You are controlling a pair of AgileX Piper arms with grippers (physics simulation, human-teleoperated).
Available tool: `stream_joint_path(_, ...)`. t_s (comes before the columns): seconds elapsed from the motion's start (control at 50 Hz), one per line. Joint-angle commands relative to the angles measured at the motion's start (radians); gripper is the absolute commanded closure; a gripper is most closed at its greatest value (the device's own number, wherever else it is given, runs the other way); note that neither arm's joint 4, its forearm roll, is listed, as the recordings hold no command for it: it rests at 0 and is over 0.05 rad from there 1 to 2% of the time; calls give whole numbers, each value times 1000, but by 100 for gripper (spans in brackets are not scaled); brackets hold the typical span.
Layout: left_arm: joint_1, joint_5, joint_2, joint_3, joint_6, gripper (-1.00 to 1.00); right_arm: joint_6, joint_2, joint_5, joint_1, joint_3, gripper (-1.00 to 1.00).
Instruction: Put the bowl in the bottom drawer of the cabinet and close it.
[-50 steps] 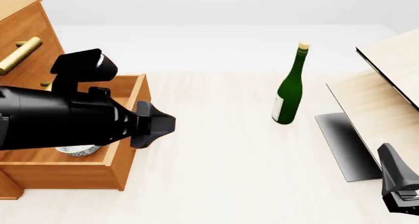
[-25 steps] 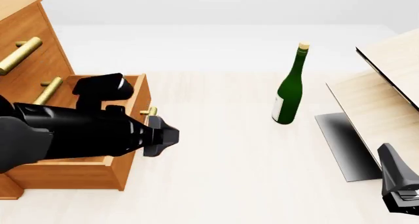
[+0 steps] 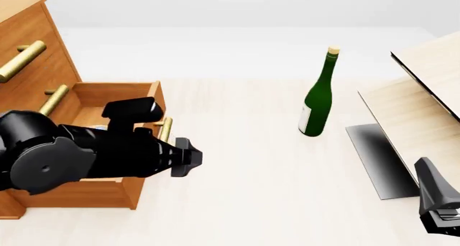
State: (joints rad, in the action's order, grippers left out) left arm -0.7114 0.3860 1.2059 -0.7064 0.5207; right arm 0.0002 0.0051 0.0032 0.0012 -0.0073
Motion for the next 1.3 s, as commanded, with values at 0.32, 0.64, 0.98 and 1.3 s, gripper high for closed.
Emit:
stream_joint_path(0.32, 184, -126, 164, 79, 30, -100, 0, 0, 0, 0, 0, -100)
stream_joint_path(0.64, 269, -170, 230, 102, 11, -100, 0, 0, 0, 0, 0, -100)
stream_joint_path(0.98, 372, -207, 322, 119, -38, -100, 0, 0, 0, 0, 0, -100)
stream_joint_path(1.3, 470, -203, 345, 115, -116, -100, 0, 0, 0, 0, 0, -100)
